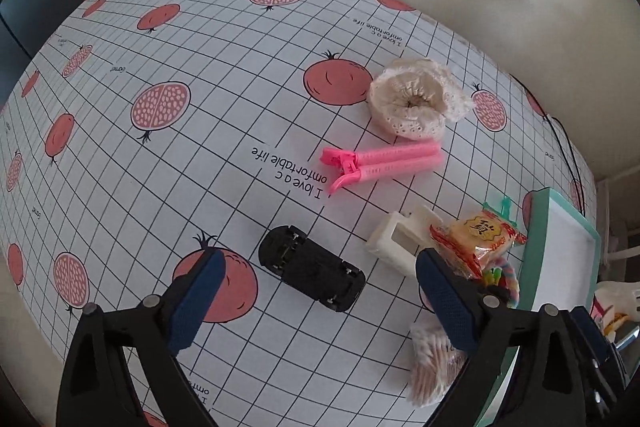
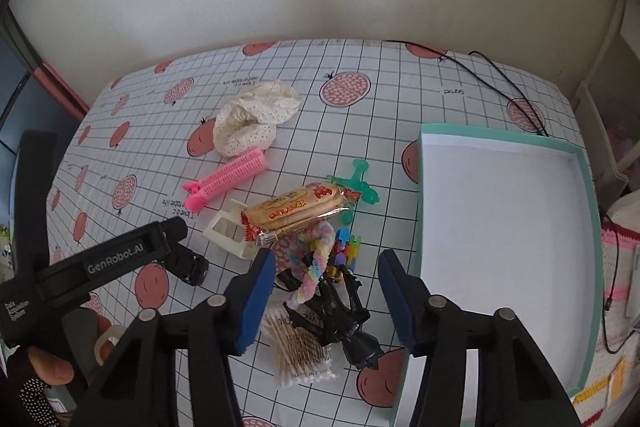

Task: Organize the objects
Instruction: 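Move the left tool toward the black toy car while the right tool approaches the rainbow bracelet, then grasp the black toy car with the left tool while the right tool grasps the rainbow bracelet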

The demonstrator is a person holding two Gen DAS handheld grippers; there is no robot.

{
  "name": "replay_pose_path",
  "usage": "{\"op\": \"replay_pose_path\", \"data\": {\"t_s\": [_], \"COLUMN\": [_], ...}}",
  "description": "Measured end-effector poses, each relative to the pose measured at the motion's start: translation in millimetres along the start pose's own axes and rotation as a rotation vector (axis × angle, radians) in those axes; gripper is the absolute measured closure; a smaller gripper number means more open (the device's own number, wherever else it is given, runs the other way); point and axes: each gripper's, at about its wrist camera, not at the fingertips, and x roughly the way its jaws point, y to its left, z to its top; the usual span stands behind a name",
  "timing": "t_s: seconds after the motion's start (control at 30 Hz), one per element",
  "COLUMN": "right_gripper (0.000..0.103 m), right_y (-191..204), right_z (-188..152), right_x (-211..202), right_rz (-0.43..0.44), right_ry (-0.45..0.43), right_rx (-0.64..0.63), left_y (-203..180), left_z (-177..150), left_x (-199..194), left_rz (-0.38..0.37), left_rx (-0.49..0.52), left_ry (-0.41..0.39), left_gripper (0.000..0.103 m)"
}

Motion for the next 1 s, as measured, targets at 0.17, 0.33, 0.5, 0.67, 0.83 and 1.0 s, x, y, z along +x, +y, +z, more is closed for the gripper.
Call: {"op": "replay_pose_path", "data": {"t_s": [0.17, 0.33, 0.5, 0.67, 0.83, 1.0], "right_gripper": [0.059, 0.068, 0.076, 0.084, 0.086, 0.087], "right_y": [-2.4, -7.9, -8.3, -7.9, -8.7, -12.0], "right_z": [-1.1, -1.6, -3.3, -5.9, -8.8, -9.9], "right_x": [15.1, 24.1, 26.0, 36.4, 40.3, 44.0], "right_rz": [0.041, 0.092, 0.101, 0.105, 0.115, 0.126], "right_ry": [0.022, 0.035, 0.044, 0.075, 0.083, 0.09], "right_rx": [-0.006, 0.037, 0.037, 0.035, 0.029, 0.041], "left_y": [-7.9, -4.5, -0.3, 6.0, 7.5, 8.4], "left_z": [3.1, 2.6, 1.0, 0.9, 1.8, 1.2], "left_x": [6.4, 14.8, 21.8, 28.7, 31.4, 38.0], "left_rz": [0.025, 0.006, 0.025, -0.01, 0.012, 0.024], "left_rx": [0.006, -0.029, -0.048, -0.087, -0.093, -0.102], "left_ry": [-0.007, 0.018, 0.028, 0.059, 0.055, 0.064], "left_gripper": [0.013, 0.016, 0.016, 0.029, 0.03, 0.038]}}
